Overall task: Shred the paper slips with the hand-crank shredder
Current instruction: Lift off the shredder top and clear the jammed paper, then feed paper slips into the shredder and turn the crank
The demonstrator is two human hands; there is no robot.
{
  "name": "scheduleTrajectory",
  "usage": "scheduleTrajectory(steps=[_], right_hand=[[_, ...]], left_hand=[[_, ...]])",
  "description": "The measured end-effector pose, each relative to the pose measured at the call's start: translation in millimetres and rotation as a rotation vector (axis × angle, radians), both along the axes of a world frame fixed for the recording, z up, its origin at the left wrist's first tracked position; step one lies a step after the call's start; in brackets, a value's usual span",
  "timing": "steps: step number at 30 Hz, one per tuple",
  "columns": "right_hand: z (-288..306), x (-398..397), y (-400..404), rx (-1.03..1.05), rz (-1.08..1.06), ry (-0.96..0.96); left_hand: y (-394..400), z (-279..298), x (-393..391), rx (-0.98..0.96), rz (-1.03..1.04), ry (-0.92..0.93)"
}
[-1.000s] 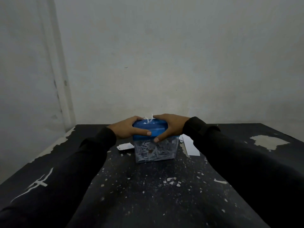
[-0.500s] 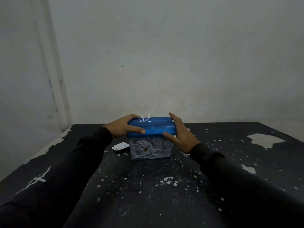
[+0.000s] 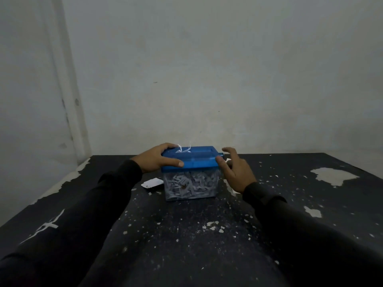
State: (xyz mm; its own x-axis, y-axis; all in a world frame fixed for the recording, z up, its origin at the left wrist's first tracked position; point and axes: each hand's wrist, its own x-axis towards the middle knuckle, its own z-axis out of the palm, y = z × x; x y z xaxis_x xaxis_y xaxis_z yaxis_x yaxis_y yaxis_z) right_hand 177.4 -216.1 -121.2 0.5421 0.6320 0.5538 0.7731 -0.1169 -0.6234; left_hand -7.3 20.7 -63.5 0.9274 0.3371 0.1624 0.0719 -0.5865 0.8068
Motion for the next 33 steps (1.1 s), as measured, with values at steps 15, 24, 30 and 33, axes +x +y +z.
scheduleTrajectory(steps=[15,24,30,33], right_hand=[[44,52,2,-0.249,0.164,0.408],[93,32,-12,0.232,0.193,0.359],[83,20,-37,0.208,0.362,0.391],[87,23,-41,0.014,0.404,0.343]], left_hand=[[-7,16,4,0.142,0.010,0.072],[-13,19,2,0.178,0.008,0.102],[-13,19,2,0.165,0.006,0.087],[-12,18,1,0.163,-0.002,0.085]])
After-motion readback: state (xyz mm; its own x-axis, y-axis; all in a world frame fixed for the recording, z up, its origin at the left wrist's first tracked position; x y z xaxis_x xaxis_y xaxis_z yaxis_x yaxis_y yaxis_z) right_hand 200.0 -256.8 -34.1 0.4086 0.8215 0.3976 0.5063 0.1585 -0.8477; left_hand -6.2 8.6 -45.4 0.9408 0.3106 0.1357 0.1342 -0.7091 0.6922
